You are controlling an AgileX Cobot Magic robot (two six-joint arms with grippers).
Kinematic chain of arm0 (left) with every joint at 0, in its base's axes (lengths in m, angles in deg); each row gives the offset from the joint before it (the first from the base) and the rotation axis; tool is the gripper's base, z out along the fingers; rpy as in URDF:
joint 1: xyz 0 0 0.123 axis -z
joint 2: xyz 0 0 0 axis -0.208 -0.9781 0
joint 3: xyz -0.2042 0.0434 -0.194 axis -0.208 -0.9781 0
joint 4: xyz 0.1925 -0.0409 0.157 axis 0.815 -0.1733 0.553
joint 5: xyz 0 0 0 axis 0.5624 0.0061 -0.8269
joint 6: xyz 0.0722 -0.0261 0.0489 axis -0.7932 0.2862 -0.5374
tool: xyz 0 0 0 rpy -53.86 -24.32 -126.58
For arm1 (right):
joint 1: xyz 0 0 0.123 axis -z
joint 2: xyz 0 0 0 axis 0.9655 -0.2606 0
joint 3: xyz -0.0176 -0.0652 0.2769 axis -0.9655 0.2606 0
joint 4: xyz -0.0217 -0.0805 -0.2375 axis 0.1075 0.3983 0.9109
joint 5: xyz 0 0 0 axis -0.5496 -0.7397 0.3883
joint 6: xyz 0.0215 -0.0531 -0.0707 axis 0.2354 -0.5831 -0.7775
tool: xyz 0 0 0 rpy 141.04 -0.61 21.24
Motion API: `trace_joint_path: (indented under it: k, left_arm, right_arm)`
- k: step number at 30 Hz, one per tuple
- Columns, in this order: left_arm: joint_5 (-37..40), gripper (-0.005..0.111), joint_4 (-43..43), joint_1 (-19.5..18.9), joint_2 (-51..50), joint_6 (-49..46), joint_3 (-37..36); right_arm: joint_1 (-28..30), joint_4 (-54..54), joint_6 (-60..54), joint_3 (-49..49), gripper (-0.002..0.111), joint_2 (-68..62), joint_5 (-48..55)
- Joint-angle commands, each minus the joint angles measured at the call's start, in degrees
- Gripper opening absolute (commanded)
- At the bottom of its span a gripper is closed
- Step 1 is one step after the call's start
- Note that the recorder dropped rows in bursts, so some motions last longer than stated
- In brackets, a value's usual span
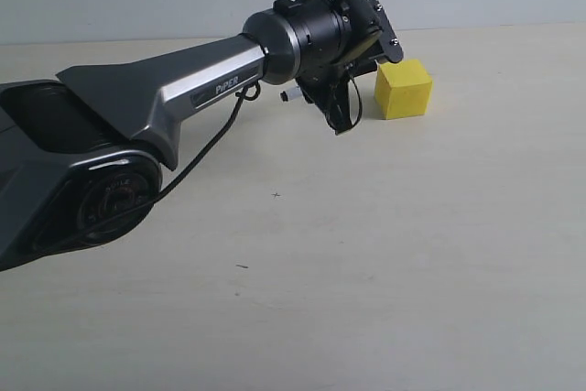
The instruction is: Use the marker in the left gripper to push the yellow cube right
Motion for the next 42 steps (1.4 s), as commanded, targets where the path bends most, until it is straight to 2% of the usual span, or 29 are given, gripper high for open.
trace_joint_path:
  k: [1, 8, 12, 25, 42]
  left_arm:
    - [-0.3, 0.0, 0.0, -0.1, 1.0, 0.8, 0.2]
    - [4.6, 0.0, 4.9, -0.1, 0.9, 4.7, 0.2]
    - [5.0, 0.0, 5.2, 1.7, 0.9, 4.7, 0.2]
    - [4.9, 0.0, 6.0, 2.8, -0.4, 5.3, 0.2]
    - [-0.4, 0.0, 5.8, 2.8, -1.9, 9.9, 0.2]
  right_arm:
    - [0.0, 0.2, 0.0, 0.3, 0.0, 0.4, -0.3]
    - [0.0, 0.2, 0.0, 0.3, 0.0, 0.4, -0.3]
    - [0.0, 0.2, 0.0, 0.3, 0.0, 0.4, -0.3]
    - [0.0, 0.2, 0.0, 0.3, 0.0, 0.4, -0.3]
    - [0.0, 0.2, 0.0, 0.3, 0.0, 0.4, -0.3]
